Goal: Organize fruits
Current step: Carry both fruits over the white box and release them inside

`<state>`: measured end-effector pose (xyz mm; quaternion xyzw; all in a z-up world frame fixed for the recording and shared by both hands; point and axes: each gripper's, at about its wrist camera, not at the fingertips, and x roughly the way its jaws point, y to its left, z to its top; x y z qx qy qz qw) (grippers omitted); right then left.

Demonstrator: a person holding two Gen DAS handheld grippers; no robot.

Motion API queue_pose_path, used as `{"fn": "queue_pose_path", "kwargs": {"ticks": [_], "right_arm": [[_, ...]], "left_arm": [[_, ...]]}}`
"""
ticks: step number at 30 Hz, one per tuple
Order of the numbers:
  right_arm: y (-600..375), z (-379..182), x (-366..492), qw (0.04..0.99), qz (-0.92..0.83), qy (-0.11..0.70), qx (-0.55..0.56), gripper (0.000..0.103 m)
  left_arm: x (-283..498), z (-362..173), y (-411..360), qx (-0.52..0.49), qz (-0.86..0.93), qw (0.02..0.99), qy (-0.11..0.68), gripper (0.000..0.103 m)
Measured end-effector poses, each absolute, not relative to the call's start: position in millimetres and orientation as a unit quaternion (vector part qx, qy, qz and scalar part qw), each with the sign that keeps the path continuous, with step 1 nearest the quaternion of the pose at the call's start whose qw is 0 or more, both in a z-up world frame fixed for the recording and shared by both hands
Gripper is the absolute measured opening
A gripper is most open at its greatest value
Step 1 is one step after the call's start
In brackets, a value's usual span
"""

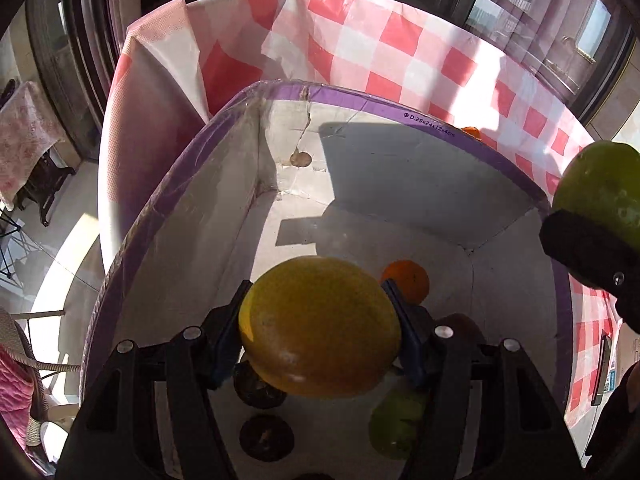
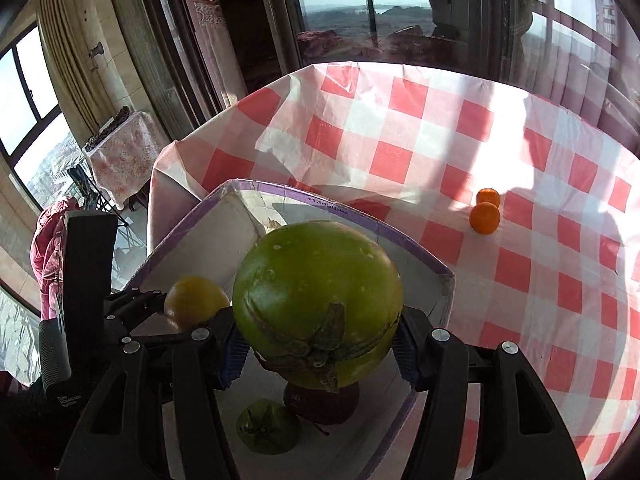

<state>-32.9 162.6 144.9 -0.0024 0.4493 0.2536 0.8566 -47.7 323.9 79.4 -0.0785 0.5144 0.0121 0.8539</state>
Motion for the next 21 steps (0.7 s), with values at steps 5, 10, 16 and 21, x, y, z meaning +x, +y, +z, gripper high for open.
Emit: {"fn": "queue_pose_path", "kwargs": {"ticks": [5, 10, 16, 21], "right_arm": [[190, 115, -8, 0.823, 0.222, 0.522, 0.011, 0.058], [205, 80, 9, 0.804, 0.139, 0.577, -0.042, 0.058], [224, 59, 12, 0.791, 0.101, 0.587, -0.139, 0.058], [207, 44, 30, 0.771, 0.098, 0.628, -0.039, 0.058]], "left_arm": [[-40, 57, 327, -0.075, 0.001, 0.837, 0.542, 0.064], [-34, 50, 320, -0.045, -0.015, 0.834, 0.550, 0.064], [-32, 31, 316, -0.015, -0.016, 0.820, 0.572, 0.064], [-36, 21, 323, -0.016, -0.013, 0.814, 0.580, 0.064]]}}
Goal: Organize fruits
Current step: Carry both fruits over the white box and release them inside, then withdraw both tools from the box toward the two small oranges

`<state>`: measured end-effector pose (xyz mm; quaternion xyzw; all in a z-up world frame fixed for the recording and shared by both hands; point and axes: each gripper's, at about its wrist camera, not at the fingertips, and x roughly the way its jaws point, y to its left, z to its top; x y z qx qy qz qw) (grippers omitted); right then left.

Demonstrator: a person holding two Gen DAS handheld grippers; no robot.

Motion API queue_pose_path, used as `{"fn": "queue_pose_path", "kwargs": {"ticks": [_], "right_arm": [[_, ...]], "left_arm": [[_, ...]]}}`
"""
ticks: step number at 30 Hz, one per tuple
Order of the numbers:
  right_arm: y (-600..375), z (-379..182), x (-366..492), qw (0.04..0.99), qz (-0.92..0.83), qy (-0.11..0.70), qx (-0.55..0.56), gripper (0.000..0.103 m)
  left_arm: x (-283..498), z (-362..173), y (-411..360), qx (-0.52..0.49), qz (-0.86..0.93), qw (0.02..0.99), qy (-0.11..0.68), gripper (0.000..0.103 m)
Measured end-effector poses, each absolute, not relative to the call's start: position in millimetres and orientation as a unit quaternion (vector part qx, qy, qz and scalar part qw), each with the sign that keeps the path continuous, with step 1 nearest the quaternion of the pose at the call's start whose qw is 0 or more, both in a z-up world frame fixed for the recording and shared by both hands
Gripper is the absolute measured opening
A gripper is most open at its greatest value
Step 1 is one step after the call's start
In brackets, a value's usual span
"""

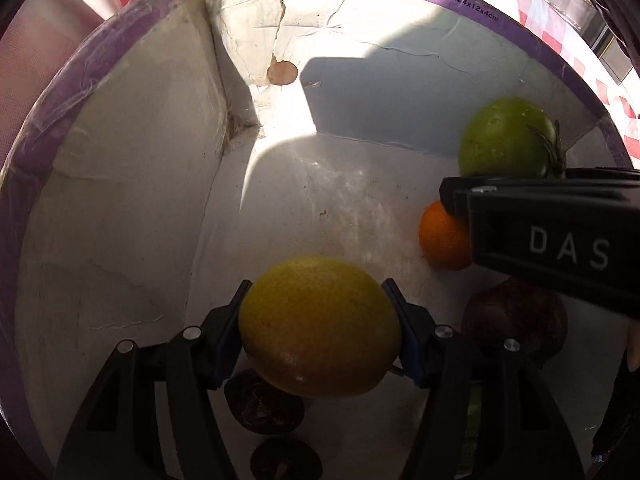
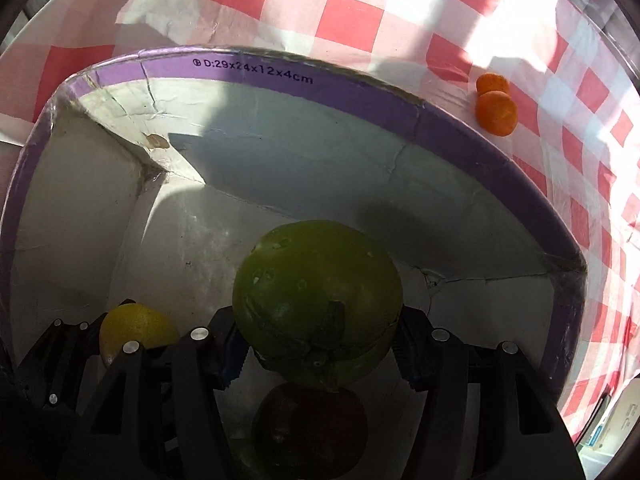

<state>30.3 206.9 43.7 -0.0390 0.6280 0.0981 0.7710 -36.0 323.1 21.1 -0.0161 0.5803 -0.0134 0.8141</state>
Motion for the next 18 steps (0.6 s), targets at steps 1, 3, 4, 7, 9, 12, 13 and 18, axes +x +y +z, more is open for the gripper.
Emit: {"fn": "queue_pose_path", "kwargs": {"ticks": [1, 3, 4, 7, 9, 12, 13, 18], "right_arm": [[201, 41, 33, 0.767, 0.097, 0.634, -0.010, 0.058], [195, 38, 35, 0.763, 0.097, 0.639, 0.013, 0.058], [193, 35, 35, 0.760, 0.103, 0.642, 0.021, 0.058], [188, 27, 27, 0.747, 0.121, 0.652, 0.047, 0.056], [187, 29, 23, 0.753, 0.129, 0.644, 0.046, 0.056], [186, 34, 19, 0.754, 0.137, 0.640, 0.055, 0.058], [185, 35, 18, 0.753, 0.139, 0.640, 0.058, 0.059], [183, 42, 10, 0.757, 0.158, 0.631, 0.068, 0.064]], "left_arm": [[-36, 21, 323, -0.012, -0.013, 0.814, 0.580, 0.064], [-37, 21, 321, -0.002, -0.013, 0.815, 0.579, 0.064], [-38, 21, 320, 0.002, -0.012, 0.815, 0.579, 0.064], [-37, 21, 314, 0.007, -0.010, 0.815, 0.579, 0.064], [-38, 21, 311, 0.009, -0.006, 0.817, 0.576, 0.064], [-33, 25, 298, 0.009, 0.000, 0.820, 0.572, 0.065], [-35, 26, 298, 0.013, 0.004, 0.821, 0.571, 0.067], [-42, 27, 295, 0.019, 0.016, 0.819, 0.573, 0.073]]}}
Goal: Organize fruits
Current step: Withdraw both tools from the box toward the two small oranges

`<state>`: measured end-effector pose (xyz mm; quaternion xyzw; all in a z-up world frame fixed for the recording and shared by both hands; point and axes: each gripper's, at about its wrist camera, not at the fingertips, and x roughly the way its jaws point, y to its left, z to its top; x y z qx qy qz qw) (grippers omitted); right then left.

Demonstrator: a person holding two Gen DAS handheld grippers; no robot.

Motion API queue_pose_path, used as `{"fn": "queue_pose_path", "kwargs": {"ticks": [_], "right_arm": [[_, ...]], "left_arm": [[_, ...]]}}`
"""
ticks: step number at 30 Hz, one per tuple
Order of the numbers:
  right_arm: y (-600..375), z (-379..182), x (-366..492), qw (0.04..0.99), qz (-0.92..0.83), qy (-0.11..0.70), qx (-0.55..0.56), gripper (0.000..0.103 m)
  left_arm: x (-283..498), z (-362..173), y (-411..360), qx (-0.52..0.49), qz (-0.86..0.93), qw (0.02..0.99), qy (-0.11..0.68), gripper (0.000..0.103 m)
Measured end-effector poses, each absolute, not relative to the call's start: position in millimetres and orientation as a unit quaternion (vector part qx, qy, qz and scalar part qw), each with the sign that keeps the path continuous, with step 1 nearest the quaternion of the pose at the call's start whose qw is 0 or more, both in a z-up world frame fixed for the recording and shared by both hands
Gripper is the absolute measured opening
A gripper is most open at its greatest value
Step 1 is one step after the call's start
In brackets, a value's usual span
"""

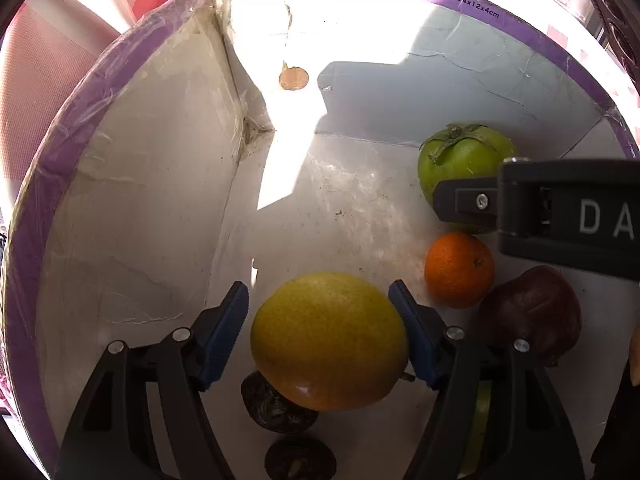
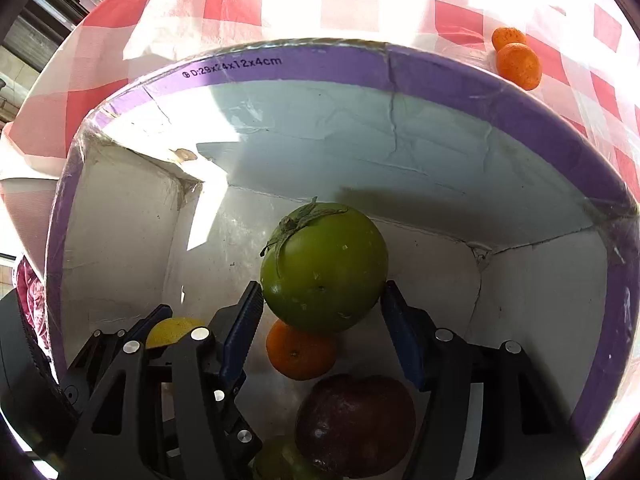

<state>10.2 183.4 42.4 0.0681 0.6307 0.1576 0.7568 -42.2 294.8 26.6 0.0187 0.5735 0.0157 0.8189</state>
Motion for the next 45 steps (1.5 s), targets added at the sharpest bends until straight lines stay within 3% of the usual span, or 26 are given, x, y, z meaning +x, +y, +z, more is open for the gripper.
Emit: {"fn": "queue_pose_path", "kwargs": {"ticks": [10, 15, 27, 36, 45], "right_arm": [[158, 56, 12, 0.737, 0.240, 0.610, 0.167, 0.066], [156, 77, 5, 0.737, 0.285, 0.586, 0.176, 0.068], [66, 167, 24, 0.828, 0.310, 0.419, 0.208, 0.073], [-39, 120, 62, 0.856, 0.173, 0.416, 0.253, 0.074], [-108, 40, 67, 0.868, 0.094, 0.470, 0.133, 0.075]], "left_arm": [[-44, 43, 286, -0.010, 0.059, 0.820, 0.569, 0.085], [-55, 77, 281, -0.024, 0.095, 0.851, 0.517, 0.091], [-53, 141, 278, -0.074, 0.227, 0.873, 0.425, 0.101], [-7, 196, 197, -0.013, 0.234, 0.912, 0.336, 0.101], [26, 191, 67, 0.050, 0.094, 0.934, 0.340, 0.101]]}}
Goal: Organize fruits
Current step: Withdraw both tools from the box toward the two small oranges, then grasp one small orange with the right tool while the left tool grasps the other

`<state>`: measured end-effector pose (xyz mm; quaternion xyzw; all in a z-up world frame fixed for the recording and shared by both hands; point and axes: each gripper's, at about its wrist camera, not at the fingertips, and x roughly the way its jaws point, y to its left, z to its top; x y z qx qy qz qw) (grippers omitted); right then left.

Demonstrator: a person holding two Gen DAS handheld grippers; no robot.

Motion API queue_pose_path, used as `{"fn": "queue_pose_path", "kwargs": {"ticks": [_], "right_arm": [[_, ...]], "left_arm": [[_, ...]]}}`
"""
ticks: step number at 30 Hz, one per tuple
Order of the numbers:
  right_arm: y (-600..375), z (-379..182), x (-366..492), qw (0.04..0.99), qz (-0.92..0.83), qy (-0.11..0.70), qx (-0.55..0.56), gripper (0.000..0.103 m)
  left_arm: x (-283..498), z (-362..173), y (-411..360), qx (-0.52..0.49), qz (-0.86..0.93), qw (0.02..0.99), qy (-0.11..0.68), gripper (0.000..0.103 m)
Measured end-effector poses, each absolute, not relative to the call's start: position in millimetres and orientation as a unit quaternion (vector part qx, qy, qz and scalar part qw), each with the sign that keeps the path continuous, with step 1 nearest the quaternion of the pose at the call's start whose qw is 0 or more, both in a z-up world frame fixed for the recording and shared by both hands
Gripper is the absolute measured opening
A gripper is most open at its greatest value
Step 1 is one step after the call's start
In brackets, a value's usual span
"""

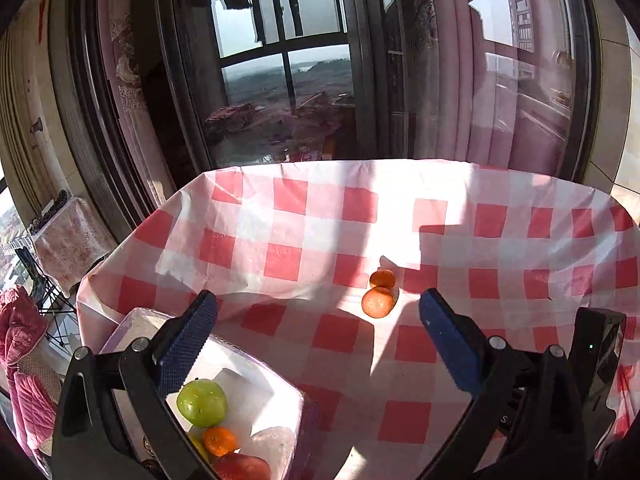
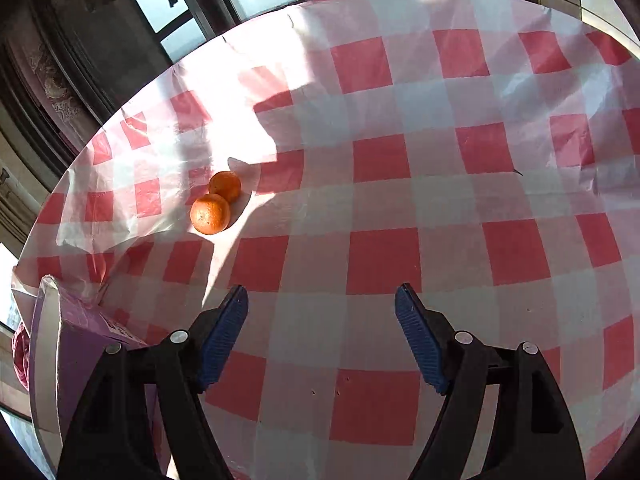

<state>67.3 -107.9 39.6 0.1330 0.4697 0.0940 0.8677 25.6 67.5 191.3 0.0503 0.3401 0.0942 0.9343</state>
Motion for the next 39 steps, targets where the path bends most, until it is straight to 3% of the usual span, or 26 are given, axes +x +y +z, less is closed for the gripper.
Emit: {"fn": "queue_pose_path", "kwargs": {"ticks": [6, 12, 18, 28, 39], "right_arm": [[-131, 8, 66, 0.868, 0.125, 0.478, 0.045, 0.075], [-108, -7, 78, 0.869, 0.167, 0.466, -0.025, 0.083], [-51, -6, 106, 0.857, 0.239, 0.447, -0.090, 0.085], [-7, 1, 175, 0.855, 0.265, 0.442, -0.055, 0.085], [48, 4, 181, 0.845, 0.284, 0.451, -0.038, 0.085]], "left_arm": [[23, 143, 14, 0.063, 0.018, 0.906, 0.419, 0.101], [23, 127, 8, 0.083, 0.019, 0.894, 0.440, 0.101], [29, 132, 25, 0.072, 0.059, 0.892, 0.442, 0.101], [58, 154, 64, 0.018, 0.129, 0.896, 0.423, 0.101], [58, 158, 79, 0.012, 0.163, 0.893, 0.419, 0.101]]}}
